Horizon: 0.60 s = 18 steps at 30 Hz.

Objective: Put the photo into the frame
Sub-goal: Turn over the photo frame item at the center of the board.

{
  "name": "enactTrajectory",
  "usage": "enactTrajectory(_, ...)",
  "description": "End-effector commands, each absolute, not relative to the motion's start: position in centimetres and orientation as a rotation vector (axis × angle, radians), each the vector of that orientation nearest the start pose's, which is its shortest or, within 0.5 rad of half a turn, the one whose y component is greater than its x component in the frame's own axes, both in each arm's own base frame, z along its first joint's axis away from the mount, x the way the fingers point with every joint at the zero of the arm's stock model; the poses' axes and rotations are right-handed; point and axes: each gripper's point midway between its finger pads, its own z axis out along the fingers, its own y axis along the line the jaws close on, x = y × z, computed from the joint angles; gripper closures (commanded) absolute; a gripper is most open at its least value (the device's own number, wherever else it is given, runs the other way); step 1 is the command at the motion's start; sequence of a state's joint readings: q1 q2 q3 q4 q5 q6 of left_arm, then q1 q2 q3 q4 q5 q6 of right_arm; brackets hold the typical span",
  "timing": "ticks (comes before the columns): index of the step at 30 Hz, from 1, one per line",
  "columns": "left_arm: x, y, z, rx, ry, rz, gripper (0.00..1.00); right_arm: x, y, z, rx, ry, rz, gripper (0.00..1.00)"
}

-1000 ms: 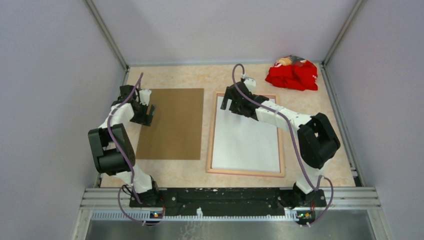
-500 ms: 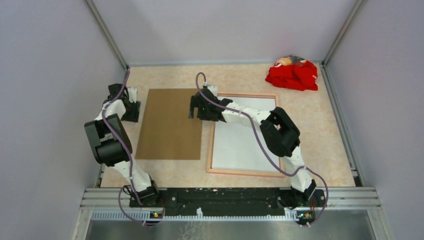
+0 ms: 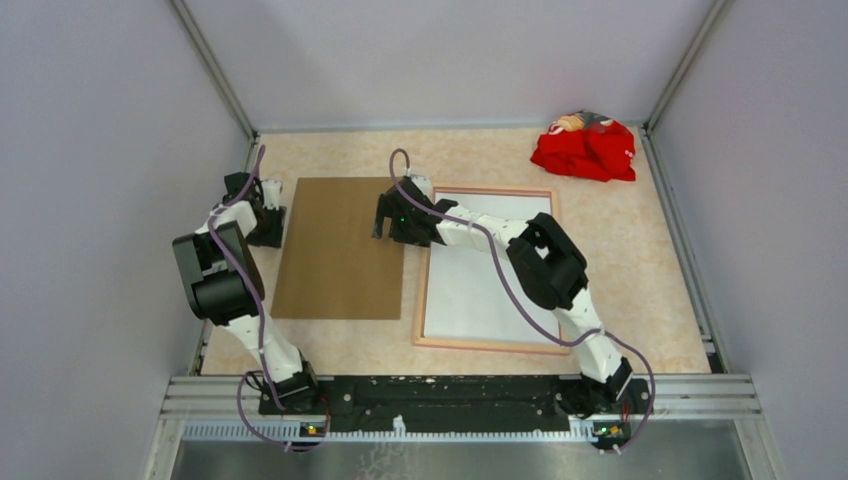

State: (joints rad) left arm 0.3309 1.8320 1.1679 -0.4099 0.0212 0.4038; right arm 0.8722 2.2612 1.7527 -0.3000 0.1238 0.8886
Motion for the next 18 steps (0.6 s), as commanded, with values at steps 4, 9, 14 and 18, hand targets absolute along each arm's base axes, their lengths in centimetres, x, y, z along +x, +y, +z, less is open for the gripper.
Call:
enactTrajectory(4,34.9,8.6,-2.5,0.186,2.817,-0.077,0.51,36.6,47.6,5.2,0.133,2.493,0.807,0.01)
enactTrajectory(9,34.4,7.3,-3.4,0.214,2.852,-0.169,0.53,36.6,48.8,8.0,0.159,2.434,0.984,0.01)
enactTrajectory(14,33.8,7.0,-3.7,0.247,2.861,-0.173,0.56,36.1,50.3,12.7,0.164,2.328,1.209,0.01)
enactTrajectory(18,33.5,6.6,-3.7,0.270,2.862,-0.178,0.57,35.0,51.0,18.1,0.144,2.200,1.401,0.03)
